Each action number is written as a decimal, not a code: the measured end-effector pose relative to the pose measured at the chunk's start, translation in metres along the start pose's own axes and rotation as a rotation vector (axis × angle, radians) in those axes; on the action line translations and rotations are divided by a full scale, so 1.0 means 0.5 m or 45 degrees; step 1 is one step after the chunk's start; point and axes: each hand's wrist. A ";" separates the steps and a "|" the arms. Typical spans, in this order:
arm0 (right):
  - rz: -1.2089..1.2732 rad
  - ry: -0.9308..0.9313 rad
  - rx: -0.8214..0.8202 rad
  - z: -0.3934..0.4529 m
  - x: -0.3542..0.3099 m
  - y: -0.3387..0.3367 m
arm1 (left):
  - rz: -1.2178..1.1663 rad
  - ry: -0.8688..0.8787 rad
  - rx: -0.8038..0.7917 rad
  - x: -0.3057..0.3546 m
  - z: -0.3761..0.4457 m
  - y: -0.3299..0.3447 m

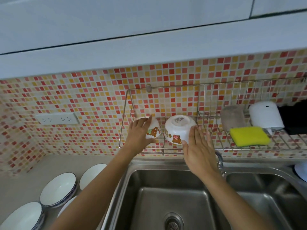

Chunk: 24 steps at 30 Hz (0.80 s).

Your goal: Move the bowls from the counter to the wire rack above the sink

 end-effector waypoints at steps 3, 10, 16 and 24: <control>-0.033 -0.002 -0.011 0.001 0.000 0.003 | 0.040 0.063 -0.023 0.000 0.007 0.003; -0.051 0.012 -0.015 0.002 0.000 0.002 | 0.000 0.063 -0.023 -0.001 -0.001 0.000; -0.084 -0.004 -0.006 0.002 -0.001 0.001 | -0.151 -0.008 -0.063 0.000 -0.012 0.004; -0.083 -0.006 -0.008 0.001 -0.004 0.002 | -0.115 -0.209 -0.039 0.013 -0.103 -0.007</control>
Point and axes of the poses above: each hand's wrist, its own z-axis towards the middle knuckle, its own y-axis out of the palm, x = y × z, and after that the axes turned 10 degrees about x, right-handed
